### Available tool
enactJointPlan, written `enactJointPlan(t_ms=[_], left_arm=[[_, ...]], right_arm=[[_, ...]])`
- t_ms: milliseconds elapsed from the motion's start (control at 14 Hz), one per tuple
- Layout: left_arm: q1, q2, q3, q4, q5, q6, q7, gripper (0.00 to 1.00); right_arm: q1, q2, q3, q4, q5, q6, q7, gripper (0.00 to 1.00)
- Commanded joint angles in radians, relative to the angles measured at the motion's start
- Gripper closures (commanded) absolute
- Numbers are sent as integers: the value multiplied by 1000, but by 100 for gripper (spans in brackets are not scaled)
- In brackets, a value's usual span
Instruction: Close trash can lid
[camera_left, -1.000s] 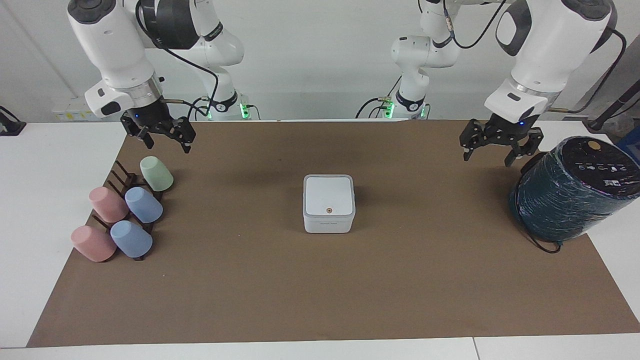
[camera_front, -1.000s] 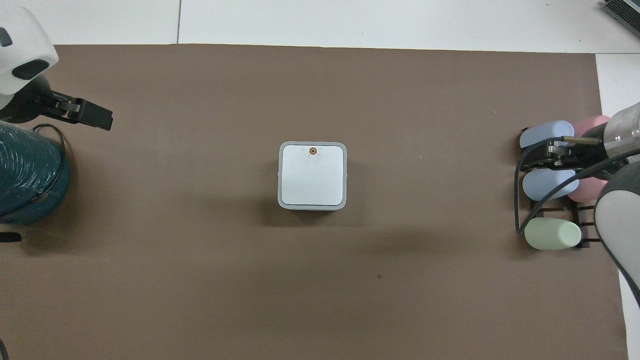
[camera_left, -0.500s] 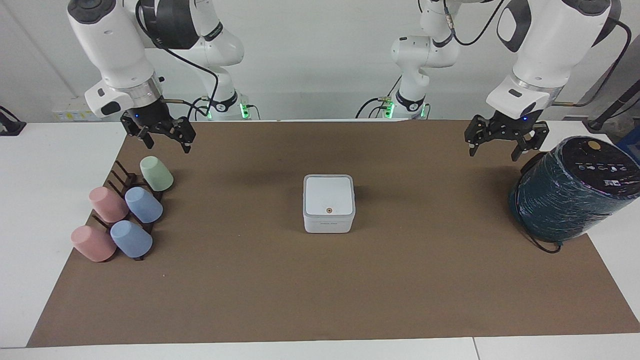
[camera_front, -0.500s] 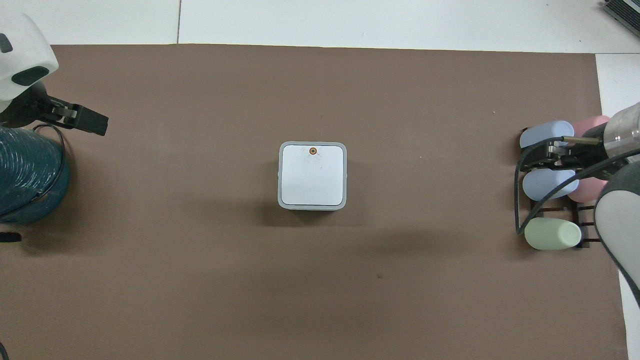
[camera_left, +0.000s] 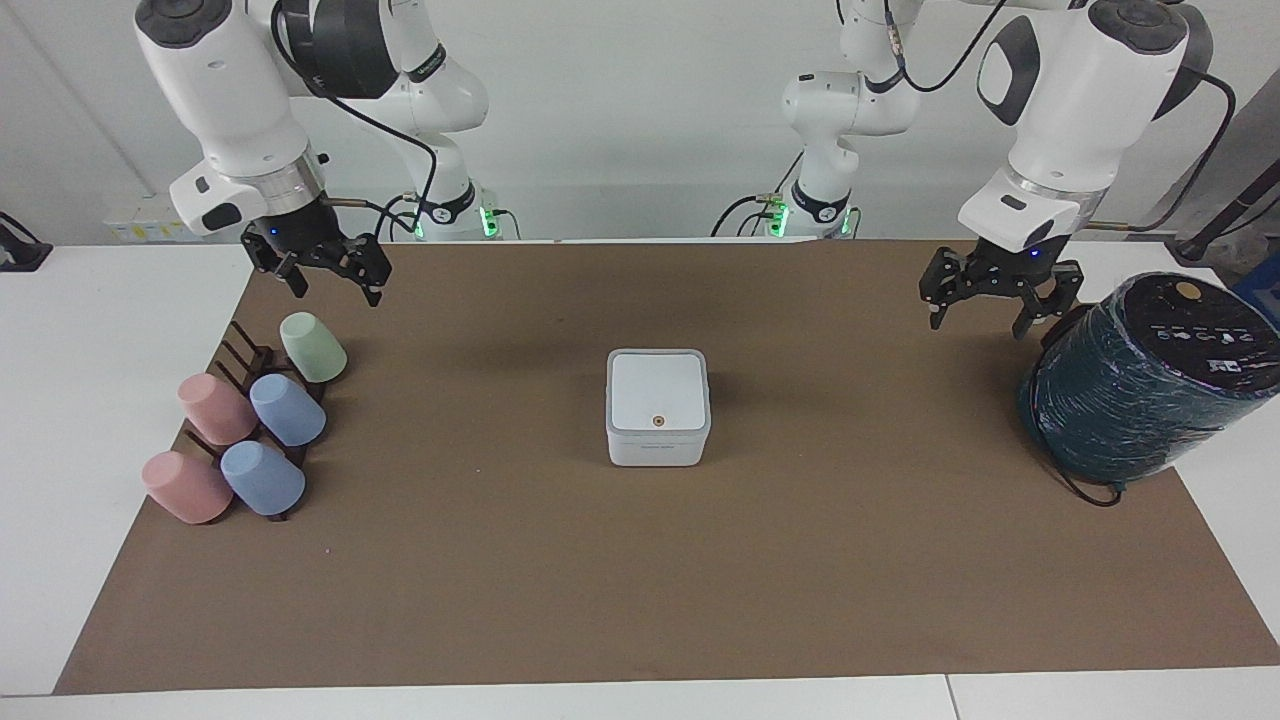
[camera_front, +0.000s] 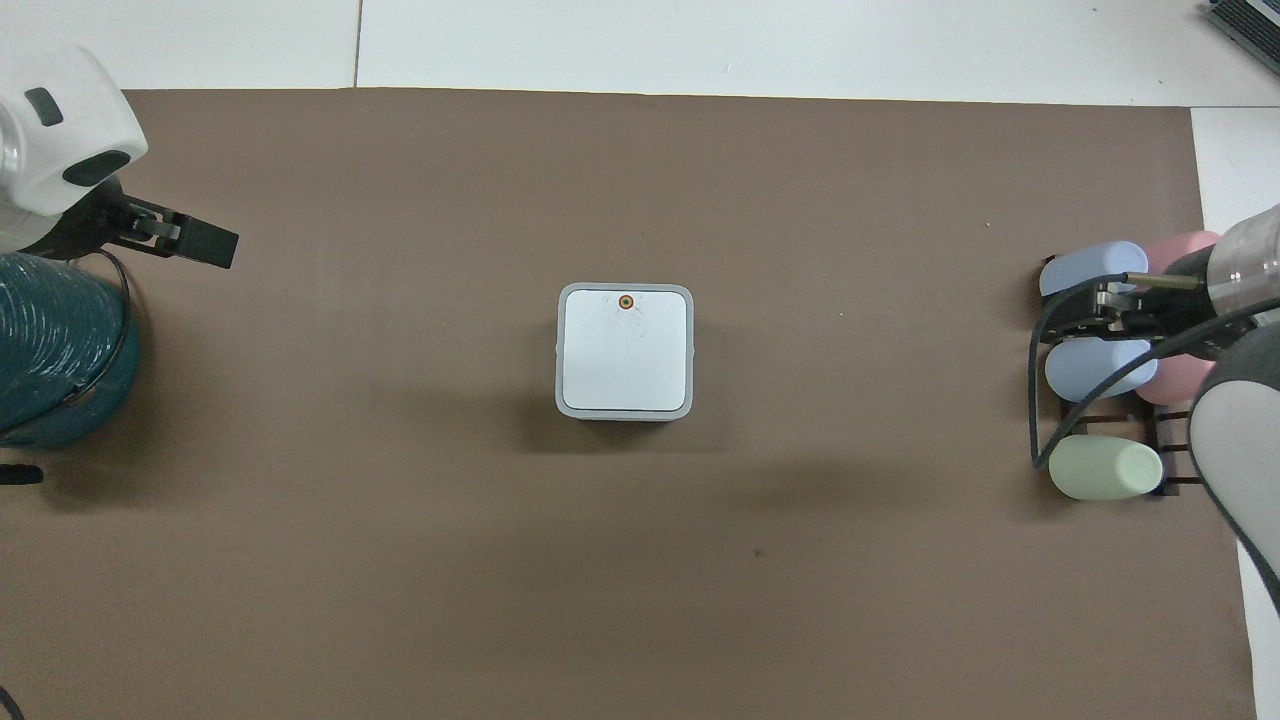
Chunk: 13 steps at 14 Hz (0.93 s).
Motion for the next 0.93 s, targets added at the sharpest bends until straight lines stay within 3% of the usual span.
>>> enactJointPlan(t_ms=[0, 857], left_arm=[[-1, -47, -1, -44, 11, -62, -22, 0], [-1, -67, -2, -70, -63, -100, -114, 0]], right_arm=[[-11, -7, 6, -7, 3, -6, -17, 0], [-11, -7, 6, -7, 3, -6, -17, 0]])
